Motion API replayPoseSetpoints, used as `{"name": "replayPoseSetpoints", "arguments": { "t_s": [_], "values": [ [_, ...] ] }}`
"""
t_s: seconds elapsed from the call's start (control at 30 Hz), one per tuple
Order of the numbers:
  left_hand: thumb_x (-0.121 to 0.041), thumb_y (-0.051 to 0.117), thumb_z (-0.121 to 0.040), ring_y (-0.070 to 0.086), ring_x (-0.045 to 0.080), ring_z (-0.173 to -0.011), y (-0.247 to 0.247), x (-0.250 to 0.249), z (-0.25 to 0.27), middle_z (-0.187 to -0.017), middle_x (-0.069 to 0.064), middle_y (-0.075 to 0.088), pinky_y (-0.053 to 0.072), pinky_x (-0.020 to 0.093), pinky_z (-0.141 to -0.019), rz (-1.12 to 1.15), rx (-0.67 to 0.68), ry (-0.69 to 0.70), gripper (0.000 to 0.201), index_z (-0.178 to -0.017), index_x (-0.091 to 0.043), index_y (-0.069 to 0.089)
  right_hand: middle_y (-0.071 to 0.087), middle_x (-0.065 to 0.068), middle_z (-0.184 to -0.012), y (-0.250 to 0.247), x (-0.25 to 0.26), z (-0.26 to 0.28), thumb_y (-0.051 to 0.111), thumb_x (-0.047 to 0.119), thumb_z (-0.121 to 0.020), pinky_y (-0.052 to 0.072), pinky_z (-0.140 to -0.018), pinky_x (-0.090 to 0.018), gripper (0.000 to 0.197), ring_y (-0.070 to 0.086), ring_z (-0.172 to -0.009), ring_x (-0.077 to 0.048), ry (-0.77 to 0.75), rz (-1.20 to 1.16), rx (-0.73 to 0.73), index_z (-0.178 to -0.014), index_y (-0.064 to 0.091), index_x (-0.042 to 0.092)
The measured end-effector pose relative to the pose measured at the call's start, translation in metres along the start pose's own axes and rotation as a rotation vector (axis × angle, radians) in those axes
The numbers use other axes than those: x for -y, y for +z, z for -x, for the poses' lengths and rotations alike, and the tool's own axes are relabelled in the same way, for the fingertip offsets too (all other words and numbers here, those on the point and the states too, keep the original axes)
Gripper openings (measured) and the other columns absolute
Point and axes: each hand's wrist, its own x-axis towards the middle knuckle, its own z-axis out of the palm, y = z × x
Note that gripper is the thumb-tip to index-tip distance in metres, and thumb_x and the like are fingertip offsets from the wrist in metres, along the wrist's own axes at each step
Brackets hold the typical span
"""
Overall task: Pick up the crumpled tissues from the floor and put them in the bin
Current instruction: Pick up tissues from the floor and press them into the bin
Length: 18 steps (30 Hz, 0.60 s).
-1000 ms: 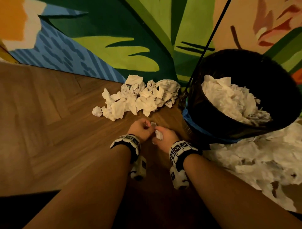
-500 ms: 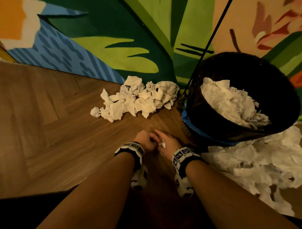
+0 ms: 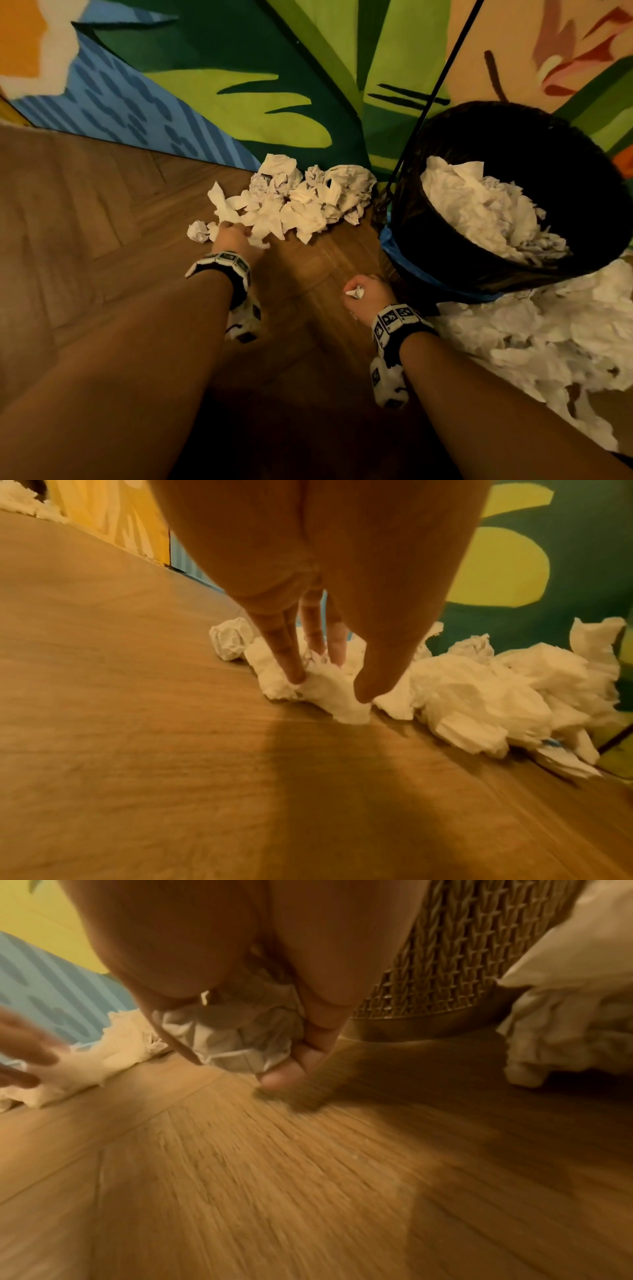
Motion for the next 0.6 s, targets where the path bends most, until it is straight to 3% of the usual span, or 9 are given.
{"name": "replayPoseSetpoints", "arguments": {
  "t_s": [0.07, 0.17, 0.23, 0.33, 0.43, 0.6],
  "values": [
    [-0.027, 0.073, -0.082, 0.056, 0.028, -0.11, 0.007, -0.001, 0.005, -0.127, 0.01, 0.051, 0.05, 0.04, -0.096, 0.07, -0.019, 0.007, 0.035, -0.114, -0.017, 0.06, 0.051, -0.001, -0.1, 0.0, 0.002, 0.0, 0.071, 0.015, -0.081, 0.044, -0.061, -0.021, 0.012, 0.057, -0.078, -0.016, -0.011, -0.019, -0.006, -0.079, 0.062, 0.024],
    [-0.02, 0.064, -0.089, 0.056, 0.035, -0.113, 0.012, -0.006, 0.011, -0.126, 0.017, 0.053, 0.049, 0.043, -0.092, 0.01, 0.014, 0.022, 0.053, -0.137, -0.023, 0.043, 0.051, -0.001, -0.102, 0.0, 0.002, 0.002, 0.071, 0.015, -0.08, 0.051, -0.062, -0.026, 0.014, 0.061, -0.081, -0.02, -0.003, -0.048, -0.01, -0.078, 0.061, 0.024],
    [-0.022, 0.058, -0.093, 0.055, 0.038, -0.116, 0.01, -0.004, 0.013, -0.129, 0.019, 0.053, 0.048, 0.044, -0.091, -0.014, 0.044, -0.024, 0.061, -0.146, -0.023, 0.029, 0.051, 0.0, -0.102, 0.0, -0.001, 0.003, 0.071, 0.017, -0.081, 0.044, -0.059, -0.02, 0.015, 0.058, -0.082, -0.017, 0.012, -0.023, -0.014, -0.078, 0.06, 0.026],
    [-0.024, 0.057, -0.095, 0.058, 0.038, -0.111, 0.011, 0.008, 0.019, -0.127, 0.02, 0.054, 0.051, 0.043, -0.086, -0.137, 0.107, -0.04, 0.051, -0.138, -0.012, 0.034, 0.051, 0.0, -0.103, -0.002, -0.009, 0.007, 0.071, 0.02, -0.082, 0.041, -0.061, -0.02, 0.014, 0.055, -0.082, -0.015, 0.038, 0.001, 0.001, -0.079, 0.06, 0.027],
    [-0.025, 0.062, -0.091, 0.059, 0.031, -0.09, 0.018, 0.019, 0.028, -0.11, 0.015, 0.058, 0.047, 0.036, -0.066, -0.047, 0.111, -0.123, 0.046, -0.129, -0.012, 0.039, 0.053, -0.003, -0.106, -0.003, -0.014, 0.011, 0.072, 0.021, -0.081, 0.046, -0.069, -0.024, 0.01, 0.059, -0.086, -0.019, 0.055, 0.014, 0.025, -0.082, 0.062, 0.024],
    [-0.037, 0.071, -0.085, 0.058, 0.029, -0.097, 0.015, 0.017, 0.03, -0.115, 0.014, 0.06, 0.051, 0.039, -0.084, -0.053, 0.151, -0.128, 0.045, -0.118, -0.011, 0.057, 0.06, -0.002, -0.098, -0.007, -0.012, 0.013, 0.072, 0.025, -0.081, 0.038, -0.05, -0.017, 0.013, 0.058, -0.075, -0.012, 0.067, -0.006, 0.023, -0.079, 0.06, 0.027]
  ]
}}
